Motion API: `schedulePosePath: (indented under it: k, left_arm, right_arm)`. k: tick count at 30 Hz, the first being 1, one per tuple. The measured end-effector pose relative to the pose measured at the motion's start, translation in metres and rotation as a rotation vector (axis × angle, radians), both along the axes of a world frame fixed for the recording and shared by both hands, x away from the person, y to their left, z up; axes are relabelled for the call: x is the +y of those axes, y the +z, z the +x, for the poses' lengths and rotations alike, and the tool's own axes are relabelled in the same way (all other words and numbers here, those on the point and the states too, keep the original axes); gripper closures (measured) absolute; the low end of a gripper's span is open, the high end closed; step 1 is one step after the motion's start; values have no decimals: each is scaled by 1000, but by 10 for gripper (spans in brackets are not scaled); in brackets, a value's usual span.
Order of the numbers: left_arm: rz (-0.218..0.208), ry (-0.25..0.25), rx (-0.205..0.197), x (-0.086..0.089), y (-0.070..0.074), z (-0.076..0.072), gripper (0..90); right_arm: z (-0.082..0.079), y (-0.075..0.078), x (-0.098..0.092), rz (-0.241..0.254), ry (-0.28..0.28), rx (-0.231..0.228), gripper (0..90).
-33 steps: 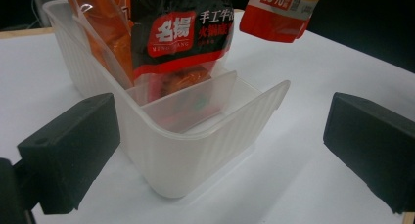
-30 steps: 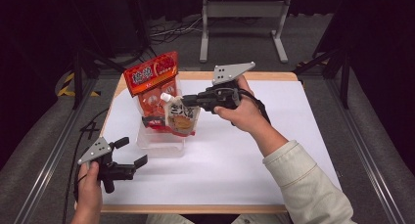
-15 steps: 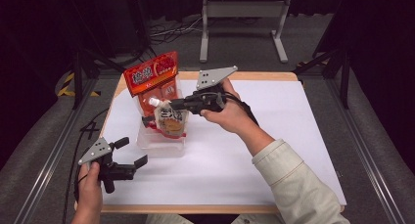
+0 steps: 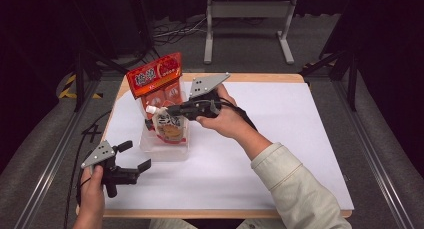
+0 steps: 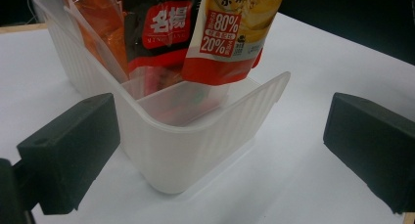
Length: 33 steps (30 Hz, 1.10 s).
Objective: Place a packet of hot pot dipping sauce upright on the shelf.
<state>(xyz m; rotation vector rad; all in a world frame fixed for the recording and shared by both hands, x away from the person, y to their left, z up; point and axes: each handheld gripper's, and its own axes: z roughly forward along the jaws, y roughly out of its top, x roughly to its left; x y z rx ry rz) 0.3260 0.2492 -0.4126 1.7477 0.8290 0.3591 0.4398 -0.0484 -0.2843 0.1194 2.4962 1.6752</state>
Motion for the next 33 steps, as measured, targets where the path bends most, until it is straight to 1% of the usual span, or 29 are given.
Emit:
schedulePosePath:
  k: [9, 12, 26, 33]
  left_arm:
    - [7, -3, 1, -1, -1, 1, 12]
    - [9, -6, -2, -1, -1, 1, 12]
    - [4, -3, 2, -1, -1, 1, 11]
    - [0, -3, 2, -1, -1, 1, 11]
  right_arm:
    - [-1, -6, 7, -14, 14, 4, 900]
    - [-1, -9, 10, -29, 18, 3, 900]
    - [3, -25, 19, -69, 16, 21, 899]
    - [4, -33, 23, -80, 13, 30, 898]
